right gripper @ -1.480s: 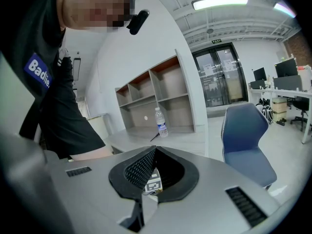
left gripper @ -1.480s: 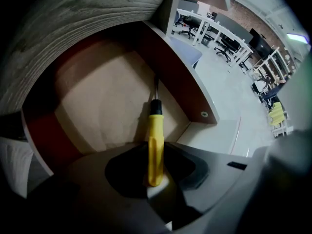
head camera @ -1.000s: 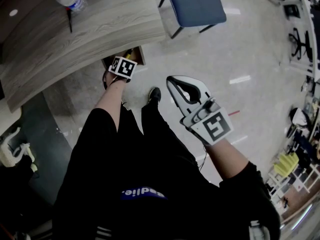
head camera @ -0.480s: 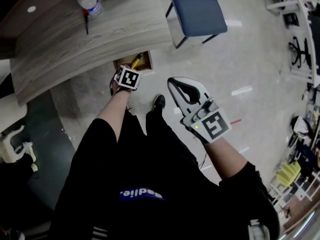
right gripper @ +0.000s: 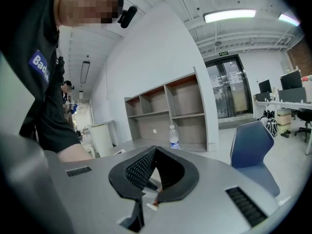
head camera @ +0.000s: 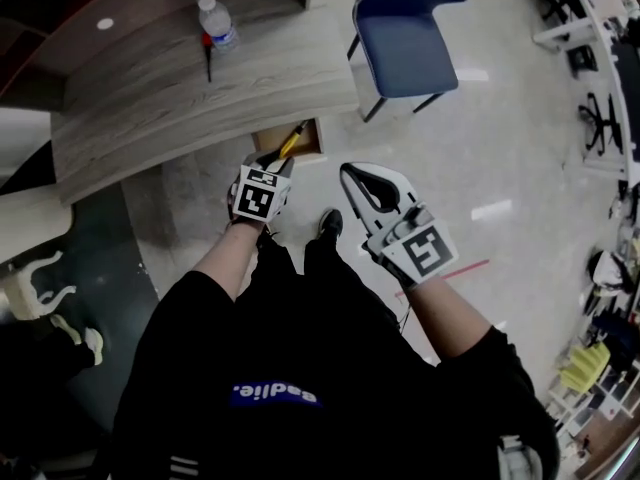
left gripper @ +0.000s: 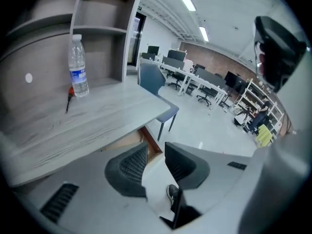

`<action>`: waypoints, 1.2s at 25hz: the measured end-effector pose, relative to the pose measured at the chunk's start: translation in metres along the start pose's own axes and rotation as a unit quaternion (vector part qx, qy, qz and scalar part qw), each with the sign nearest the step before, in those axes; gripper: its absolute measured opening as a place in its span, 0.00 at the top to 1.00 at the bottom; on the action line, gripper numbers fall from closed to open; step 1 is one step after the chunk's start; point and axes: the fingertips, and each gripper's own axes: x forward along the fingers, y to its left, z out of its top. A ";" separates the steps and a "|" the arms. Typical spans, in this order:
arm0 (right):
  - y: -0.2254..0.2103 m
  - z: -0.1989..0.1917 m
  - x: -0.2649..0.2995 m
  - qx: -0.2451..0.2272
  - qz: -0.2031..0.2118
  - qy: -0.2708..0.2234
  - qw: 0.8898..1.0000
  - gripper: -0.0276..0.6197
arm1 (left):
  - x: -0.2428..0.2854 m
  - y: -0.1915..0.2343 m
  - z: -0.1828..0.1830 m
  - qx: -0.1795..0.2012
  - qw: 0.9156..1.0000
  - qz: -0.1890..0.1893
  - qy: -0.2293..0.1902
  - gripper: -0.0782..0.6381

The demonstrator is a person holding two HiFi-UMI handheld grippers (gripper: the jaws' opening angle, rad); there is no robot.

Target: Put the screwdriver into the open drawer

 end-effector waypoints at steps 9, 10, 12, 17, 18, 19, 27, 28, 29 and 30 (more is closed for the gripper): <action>0.028 0.025 0.008 -0.009 0.013 -0.021 1.000 0.92 | -0.104 -0.031 0.055 0.000 0.993 -0.017 -0.114 0.76; 0.032 0.028 0.009 -0.013 0.016 -0.023 1.000 0.92 | -0.115 -0.035 0.061 -0.003 0.992 -0.021 -0.126 0.77; 0.038 0.032 0.011 -0.018 0.023 -0.024 0.999 0.92 | -0.134 -0.043 0.072 -0.004 0.989 -0.029 -0.146 0.78; 0.052 0.045 0.015 -0.023 0.034 -0.028 0.999 0.92 | -0.181 -0.059 0.102 0.006 0.980 -0.043 -0.195 0.81; 0.054 0.047 0.017 -0.026 0.036 -0.028 0.999 0.92 | -0.190 -0.060 0.107 0.008 0.978 -0.045 -0.204 0.82; 0.056 0.049 0.018 -0.029 0.039 -0.029 0.998 0.92 | -0.198 -0.061 0.112 0.011 0.976 -0.047 -0.212 0.82; 0.071 0.066 0.022 -0.036 0.047 -0.046 0.997 0.92 | -0.255 -0.060 0.131 0.013 0.963 -0.045 -0.264 0.86; 0.073 0.067 0.023 -0.036 0.048 -0.047 0.997 0.92 | -0.259 -0.059 0.131 0.012 0.962 -0.043 -0.268 0.87; 0.075 0.068 0.023 -0.036 0.050 -0.048 0.997 0.92 | -0.263 -0.058 0.131 0.010 0.961 -0.042 -0.272 0.88; 0.077 0.069 0.023 -0.037 0.051 -0.048 0.997 0.92 | -0.267 -0.058 0.131 0.009 0.960 -0.042 -0.275 0.88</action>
